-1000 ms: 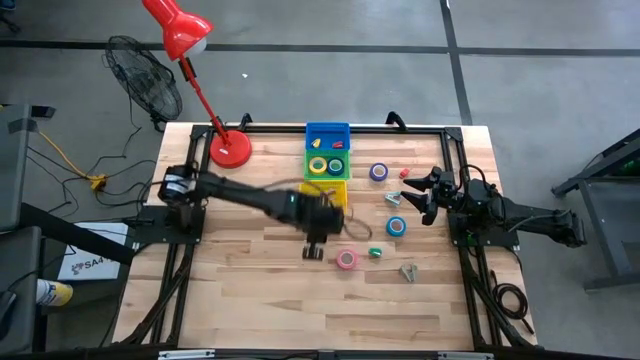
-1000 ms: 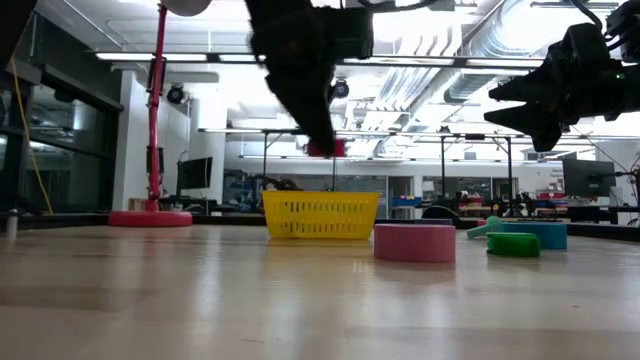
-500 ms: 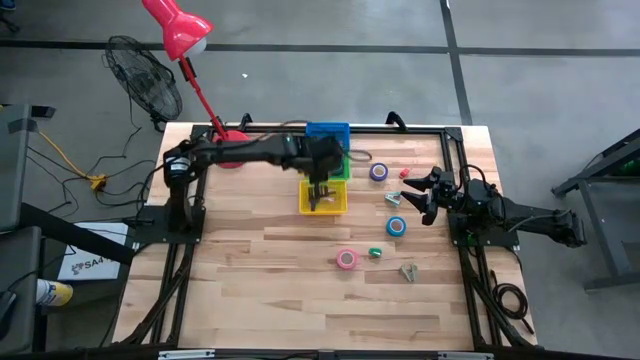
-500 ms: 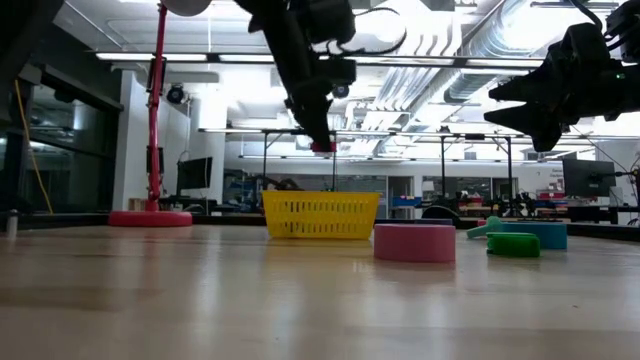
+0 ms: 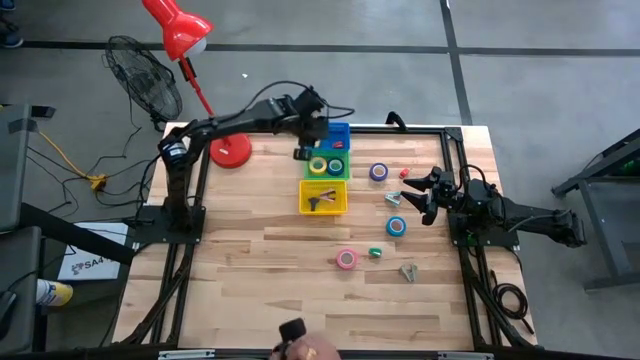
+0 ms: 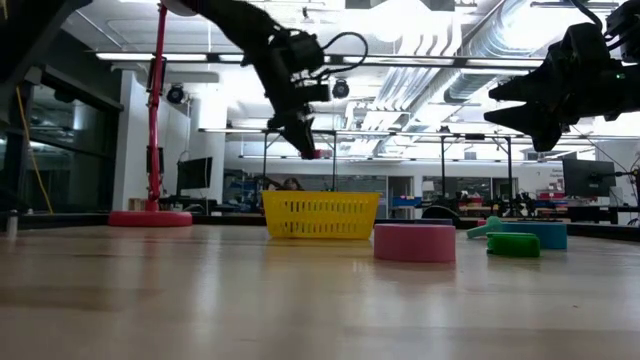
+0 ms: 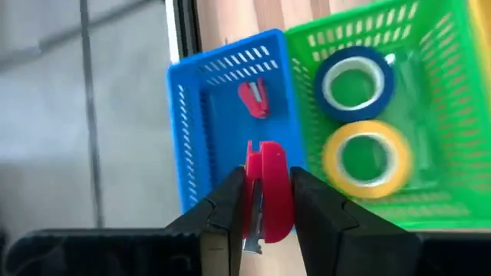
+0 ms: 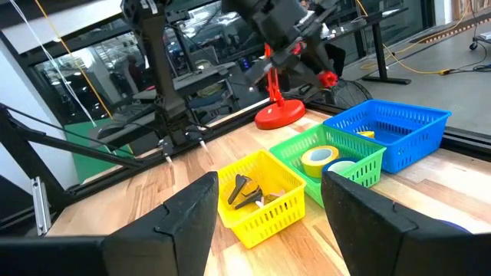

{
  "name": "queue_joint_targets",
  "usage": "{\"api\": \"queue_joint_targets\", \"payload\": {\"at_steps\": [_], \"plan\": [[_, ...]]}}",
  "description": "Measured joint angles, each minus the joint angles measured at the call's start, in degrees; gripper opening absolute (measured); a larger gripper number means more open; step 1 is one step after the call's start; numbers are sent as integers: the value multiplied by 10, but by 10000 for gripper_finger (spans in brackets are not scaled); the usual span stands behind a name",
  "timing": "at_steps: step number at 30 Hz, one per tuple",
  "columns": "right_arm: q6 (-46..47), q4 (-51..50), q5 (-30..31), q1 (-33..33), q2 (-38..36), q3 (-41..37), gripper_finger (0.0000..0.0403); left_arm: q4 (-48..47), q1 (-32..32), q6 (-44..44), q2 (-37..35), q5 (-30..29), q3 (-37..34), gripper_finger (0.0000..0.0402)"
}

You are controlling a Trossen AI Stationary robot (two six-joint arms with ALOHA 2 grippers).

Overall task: Pick and place Stapler, Stapler remover, tape
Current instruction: Put the bottom red stapler into the blue bin

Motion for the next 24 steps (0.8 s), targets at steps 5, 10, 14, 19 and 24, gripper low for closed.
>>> {"api": "queue_joint_targets", "payload": {"at_steps": [5, 10, 14, 19, 24], "plan": [[0, 0, 0, 0, 0, 0, 223, 34, 30, 93, 18, 47, 1, 82], [0, 0, 0, 0, 0, 0, 222, 41, 53, 90, 40, 59, 0, 82], [0, 0, 0, 0, 0, 0, 222, 67, 64, 43, 45, 67, 2, 82], [0, 0, 0, 0, 0, 0, 222, 107, 71, -45, 58, 88, 2, 82], [0, 0, 0, 0, 0, 0, 222, 103, 77, -135, 86, 121, 31, 82]]}}
